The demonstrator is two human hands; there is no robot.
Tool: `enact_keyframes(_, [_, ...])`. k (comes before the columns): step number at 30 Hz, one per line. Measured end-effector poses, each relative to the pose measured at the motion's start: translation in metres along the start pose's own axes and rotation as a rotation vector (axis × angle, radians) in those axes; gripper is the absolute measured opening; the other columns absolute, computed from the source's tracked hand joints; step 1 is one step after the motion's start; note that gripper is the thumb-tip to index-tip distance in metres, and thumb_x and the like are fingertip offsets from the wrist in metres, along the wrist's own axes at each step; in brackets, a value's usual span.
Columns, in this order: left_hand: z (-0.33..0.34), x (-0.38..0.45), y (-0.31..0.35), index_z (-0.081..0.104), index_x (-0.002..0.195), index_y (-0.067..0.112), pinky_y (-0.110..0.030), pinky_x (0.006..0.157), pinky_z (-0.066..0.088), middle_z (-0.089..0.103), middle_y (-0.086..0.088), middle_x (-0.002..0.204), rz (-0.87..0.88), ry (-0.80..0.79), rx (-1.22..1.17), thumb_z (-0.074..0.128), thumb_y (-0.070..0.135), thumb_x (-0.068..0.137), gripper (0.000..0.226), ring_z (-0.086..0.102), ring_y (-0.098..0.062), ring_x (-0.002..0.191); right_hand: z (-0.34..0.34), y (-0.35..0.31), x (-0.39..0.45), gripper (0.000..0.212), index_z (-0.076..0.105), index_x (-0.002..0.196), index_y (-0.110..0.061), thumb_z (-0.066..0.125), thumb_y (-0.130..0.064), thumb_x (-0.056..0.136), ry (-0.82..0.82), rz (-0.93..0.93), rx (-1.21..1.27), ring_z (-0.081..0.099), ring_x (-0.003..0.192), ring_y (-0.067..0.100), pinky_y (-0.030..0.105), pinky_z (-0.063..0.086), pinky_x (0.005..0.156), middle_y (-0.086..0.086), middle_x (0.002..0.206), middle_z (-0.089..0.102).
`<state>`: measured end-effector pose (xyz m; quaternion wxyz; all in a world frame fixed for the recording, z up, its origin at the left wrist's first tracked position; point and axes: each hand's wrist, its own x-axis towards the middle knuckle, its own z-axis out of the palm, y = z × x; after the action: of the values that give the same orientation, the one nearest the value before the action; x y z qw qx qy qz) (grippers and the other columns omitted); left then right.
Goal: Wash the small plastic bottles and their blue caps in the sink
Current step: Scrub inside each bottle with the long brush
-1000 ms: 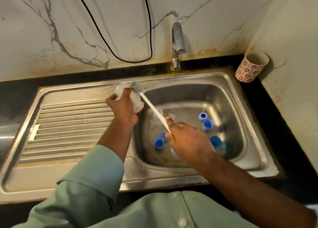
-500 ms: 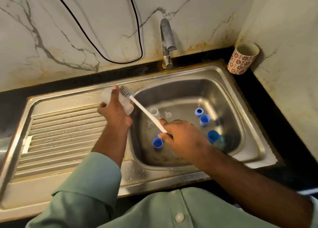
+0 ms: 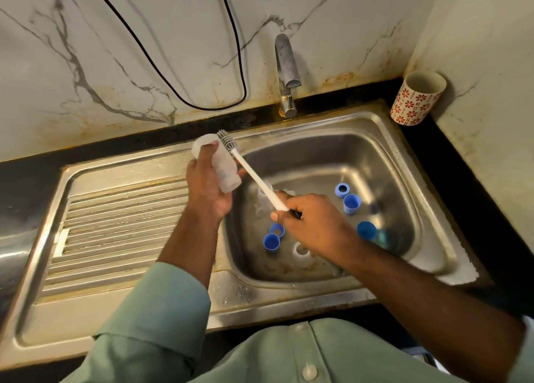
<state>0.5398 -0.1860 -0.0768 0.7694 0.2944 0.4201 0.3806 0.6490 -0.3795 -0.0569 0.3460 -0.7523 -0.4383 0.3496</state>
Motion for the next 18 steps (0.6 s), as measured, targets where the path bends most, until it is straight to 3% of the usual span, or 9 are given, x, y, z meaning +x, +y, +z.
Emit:
enact_keyframes(2, [0.002,0.007,0.012,0.055,0.112,0.01,-0.041,0.076,0.058,0.058,-0.005,0.1,-0.002,0.046,-0.045,0.069,0.037,0.085,0.041,0.063,-0.021,0.085,-0.003,0.002,-0.005,0.01,0.071,0.088,-0.035,0.063,-0.031,0.093,-0.013,-0.044,-0.002,0.056,0.044,0.0,0.028,0.055,0.055,-0.014,0.049,0.054])
enact_keyframes(4, [-0.001,0.01,0.019,0.059,0.102,0.016,-0.037,0.072,0.057,0.062,-0.002,0.098,-0.023,0.07,-0.073,0.061,0.038,0.091,0.025,0.064,-0.018,0.083,-0.009,0.004,-0.015,0.029,0.06,0.065,-0.039,0.065,-0.029,0.091,-0.034,-0.084,-0.029,0.053,0.045,0.001,0.021,0.048,0.052,-0.012,0.05,0.055])
enact_keyframes(5, [-0.002,0.007,0.015,0.059,0.101,0.016,-0.036,0.068,0.057,0.063,-0.003,0.093,-0.024,0.015,-0.044,0.062,0.038,0.09,0.025,0.064,-0.018,0.078,-0.01,0.006,-0.014,0.026,0.063,0.066,-0.035,0.065,-0.029,0.091,-0.039,-0.069,-0.03,0.05,0.044,0.003,0.023,0.047,0.05,-0.007,0.052,0.055])
enact_keyframes(7, [0.004,-0.004,-0.002,0.058,0.116,0.011,-0.038,0.072,0.057,0.06,-0.008,0.093,-0.039,-0.08,0.003,0.068,0.039,0.084,0.043,0.064,-0.021,0.08,-0.009,0.008,-0.005,0.01,0.073,0.093,-0.026,0.064,-0.029,0.092,0.011,-0.016,0.038,0.046,0.041,0.004,0.026,0.046,0.044,-0.006,0.052,0.055])
enact_keyframes(9, [0.008,-0.009,-0.009,0.051,0.129,0.011,-0.041,0.077,0.056,0.057,-0.009,0.1,-0.041,-0.12,-0.029,0.069,0.042,0.079,0.062,0.061,-0.022,0.088,-0.007,0.008,-0.001,0.021,0.07,0.113,-0.027,0.062,-0.029,0.093,0.039,0.008,0.088,0.045,0.039,0.004,0.024,0.045,0.043,-0.011,0.048,0.052])
enact_keyframes(11, [0.006,-0.003,-0.002,0.049,0.126,0.013,-0.036,0.07,0.055,0.056,-0.007,0.096,-0.027,-0.14,-0.087,0.067,0.046,0.072,0.065,0.06,-0.021,0.087,-0.007,0.012,-0.011,0.023,0.07,0.114,-0.025,0.062,-0.032,0.093,0.029,-0.022,0.018,0.047,0.042,0.003,0.017,0.042,0.045,-0.008,0.053,0.054])
enact_keyframes(14, [0.004,-0.002,0.0,0.049,0.118,0.014,-0.026,0.054,0.05,0.053,-0.002,0.083,-0.049,-0.094,-0.069,0.066,0.05,0.067,0.064,0.058,-0.016,0.073,-0.007,0.013,-0.024,0.015,0.071,0.103,-0.029,0.061,-0.035,0.093,0.0,-0.026,-0.041,0.047,0.046,0.003,0.014,0.039,0.046,-0.002,0.065,0.059])
enact_keyframes(16, [0.013,-0.007,-0.012,0.05,0.112,0.014,-0.019,0.044,0.043,0.05,0.001,0.073,-0.073,-0.057,0.011,0.06,0.052,0.077,0.053,0.053,-0.011,0.06,-0.004,0.012,-0.012,0.024,0.07,0.115,-0.028,0.061,-0.033,0.093,0.067,-0.021,-0.013,0.043,0.045,0.004,0.015,0.035,0.046,-0.007,0.056,0.05])
enact_keyframes(18, [0.021,-0.01,-0.013,0.053,0.1,0.013,-0.02,0.042,0.042,0.051,0.002,0.067,-0.048,-0.003,-0.01,0.052,0.051,0.088,0.04,0.053,-0.011,0.054,-0.005,0.008,-0.007,0.029,0.067,0.12,-0.027,0.06,-0.035,0.094,0.073,-0.026,-0.045,0.045,0.046,0.004,0.013,0.034,0.048,-0.008,0.053,0.047])
